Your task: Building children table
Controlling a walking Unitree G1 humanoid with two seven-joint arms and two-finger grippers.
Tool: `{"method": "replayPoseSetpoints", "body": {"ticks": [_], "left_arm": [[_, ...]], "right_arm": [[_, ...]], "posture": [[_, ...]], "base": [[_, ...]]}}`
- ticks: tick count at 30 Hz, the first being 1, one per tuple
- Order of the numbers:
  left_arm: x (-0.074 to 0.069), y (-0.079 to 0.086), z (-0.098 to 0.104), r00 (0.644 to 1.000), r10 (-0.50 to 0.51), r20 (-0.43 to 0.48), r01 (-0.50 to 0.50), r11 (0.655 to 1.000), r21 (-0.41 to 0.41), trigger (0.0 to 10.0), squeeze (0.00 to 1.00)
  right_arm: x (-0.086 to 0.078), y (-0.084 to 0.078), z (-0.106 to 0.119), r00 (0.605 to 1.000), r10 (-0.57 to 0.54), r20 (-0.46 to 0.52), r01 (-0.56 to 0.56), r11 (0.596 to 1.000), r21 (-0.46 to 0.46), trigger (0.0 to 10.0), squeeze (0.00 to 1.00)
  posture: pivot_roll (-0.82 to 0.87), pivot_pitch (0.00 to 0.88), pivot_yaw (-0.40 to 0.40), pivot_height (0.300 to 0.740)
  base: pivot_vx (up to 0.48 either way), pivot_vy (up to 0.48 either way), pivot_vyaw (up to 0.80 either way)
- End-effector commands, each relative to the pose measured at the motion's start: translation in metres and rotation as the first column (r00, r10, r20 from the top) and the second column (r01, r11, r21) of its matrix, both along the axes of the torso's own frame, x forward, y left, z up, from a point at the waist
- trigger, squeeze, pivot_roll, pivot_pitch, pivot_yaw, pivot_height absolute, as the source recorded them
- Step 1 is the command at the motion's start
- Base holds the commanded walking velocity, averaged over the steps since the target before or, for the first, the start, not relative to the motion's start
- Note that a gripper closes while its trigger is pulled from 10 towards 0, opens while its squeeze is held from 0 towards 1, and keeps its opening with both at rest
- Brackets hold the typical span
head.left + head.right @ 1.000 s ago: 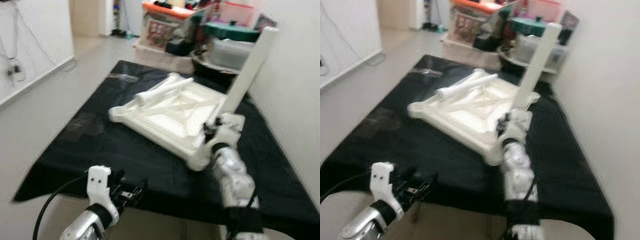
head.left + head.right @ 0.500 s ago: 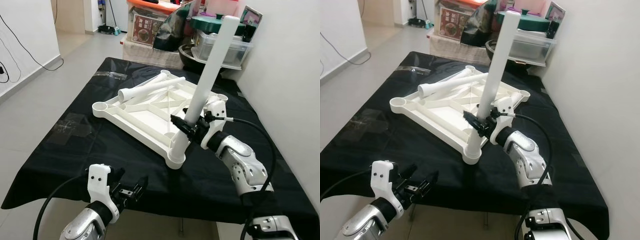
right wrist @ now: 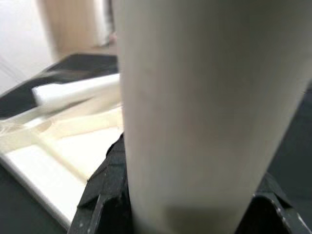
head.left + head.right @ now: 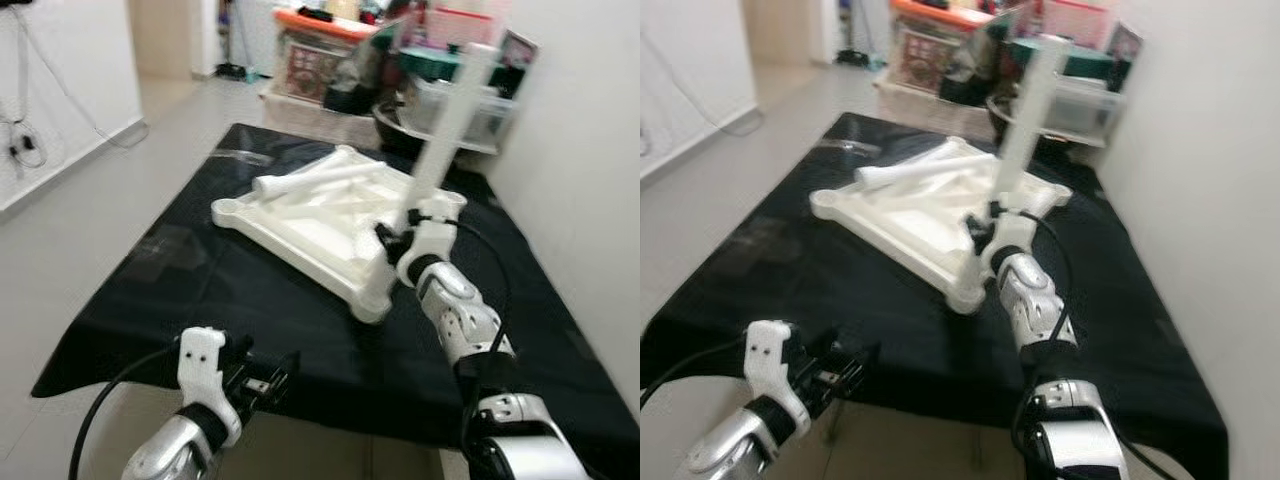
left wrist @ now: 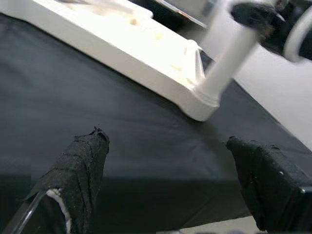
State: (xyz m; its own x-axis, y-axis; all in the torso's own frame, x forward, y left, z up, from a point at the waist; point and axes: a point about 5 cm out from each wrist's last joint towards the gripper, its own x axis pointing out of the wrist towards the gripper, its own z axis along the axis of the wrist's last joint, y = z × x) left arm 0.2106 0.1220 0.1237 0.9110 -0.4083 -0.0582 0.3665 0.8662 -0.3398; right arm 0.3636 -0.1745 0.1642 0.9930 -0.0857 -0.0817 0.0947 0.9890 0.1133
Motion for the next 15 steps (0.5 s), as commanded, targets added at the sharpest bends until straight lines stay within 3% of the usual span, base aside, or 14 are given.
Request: {"method": "replayPoseSetpoints", "body": {"ticks": [1, 3, 4, 6, 7, 8, 9, 12, 13, 14, 15], "left_arm": [[-0.001, -0.006, -0.001, 1.000, -0.016, -0.011, 0.016, 1.000, -0.025, 10.0, 0.00], [-0.001, -0.006, -0.001, 1.000, -0.016, -0.011, 0.016, 1.000, -0.025, 10.0, 0.00], [-0.001, -0.007, -0.001, 1.000, -0.018, -0.013, 0.018, 0.999, -0.029, 10.0, 0.00], [-0.001, -0.007, -0.001, 1.000, -0.018, -0.013, 0.018, 0.999, -0.029, 10.0, 0.00], [0.000, -0.008, 0.000, 1.000, -0.019, -0.012, 0.019, 0.999, -0.032, 10.0, 0.00], [0.000, -0.009, 0.000, 1.000, -0.021, -0.014, 0.021, 0.999, -0.040, 10.0, 0.00], [-0.001, -0.009, 0.000, 1.000, -0.021, -0.015, 0.020, 0.999, -0.045, 10.0, 0.00], [-0.001, -0.009, 0.000, 1.000, -0.020, -0.016, 0.020, 0.999, -0.048, 10.0, 0.00], [-0.001, -0.008, -0.001, 1.000, -0.021, -0.018, 0.020, 0.999, -0.049, 10.0, 0.00], [-0.001, -0.008, -0.001, 1.000, -0.025, -0.017, 0.024, 0.999, -0.048, 10.0, 0.00], [-0.001, -0.008, -0.001, 1.000, -0.025, -0.017, 0.024, 0.999, -0.048, 10.0, 0.00]], "right_arm": [[-0.034, -0.010, -0.018, 0.995, -0.059, -0.077, 0.049, 0.990, -0.131, 10.0, 0.00], [-0.034, -0.010, -0.018, 0.995, -0.059, -0.077, 0.049, 0.990, -0.131, 10.0, 0.00], [-0.039, -0.002, -0.012, 0.999, 0.025, -0.045, -0.032, 0.988, -0.150, 10.0, 0.00], [-0.039, -0.002, -0.012, 0.999, 0.025, -0.045, -0.032, 0.988, -0.150, 10.0, 0.00], [-0.042, 0.006, -0.007, 0.995, 0.101, -0.004, -0.101, 0.986, -0.129, 10.0, 0.00], [-0.042, 0.014, -0.001, 0.977, 0.211, 0.033, -0.207, 0.973, -0.105, 10.0, 1.00], [-0.038, 0.021, 0.009, 0.946, 0.314, 0.076, -0.307, 0.948, -0.088, 10.0, 1.00], [-0.035, 0.025, 0.015, 0.922, 0.373, 0.101, -0.366, 0.927, -0.080, 10.0, 1.00], [-0.032, 0.030, 0.024, 0.868, 0.480, 0.127, -0.471, 0.877, -0.099, 10.0, 0.00], [-0.034, 0.035, 0.033, 0.777, 0.612, 0.149, -0.595, 0.791, -0.144, 10.0, 0.00], [-0.034, 0.035, 0.033, 0.777, 0.612, 0.149, -0.595, 0.791, -0.144, 10.0, 0.00]], "posture": [[0.08, 0.000, -0.146, 0.740], [0.08, 0.000, -0.146, 0.740], [0.07, 0.000, -0.139, 0.740], [0.07, 0.000, -0.139, 0.740], [0.07, 0.000, -0.139, 0.740], [0.07, 0.000, -0.130, 0.740], [0.07, 0.000, -0.129, 0.740], [0.07, 0.000, -0.127, 0.740], [0.06, 0.000, -0.123, 0.740], [0.06, 0.000, -0.122, 0.740], [0.06, 0.000, -0.122, 0.740]], "base": [[0.000, 0.000, 0.00], [0.000, 0.000, 0.00], [0.000, 0.000, 0.00], [0.000, 0.000, 0.00], [0.000, 0.000, 0.00], [0.000, 0.000, 0.00], [0.000, 0.000, 0.00], [0.000, 0.000, 0.00], [0.000, 0.000, 0.00], [0.000, 0.000, 0.00], [0.000, 0.000, 0.00]]}}
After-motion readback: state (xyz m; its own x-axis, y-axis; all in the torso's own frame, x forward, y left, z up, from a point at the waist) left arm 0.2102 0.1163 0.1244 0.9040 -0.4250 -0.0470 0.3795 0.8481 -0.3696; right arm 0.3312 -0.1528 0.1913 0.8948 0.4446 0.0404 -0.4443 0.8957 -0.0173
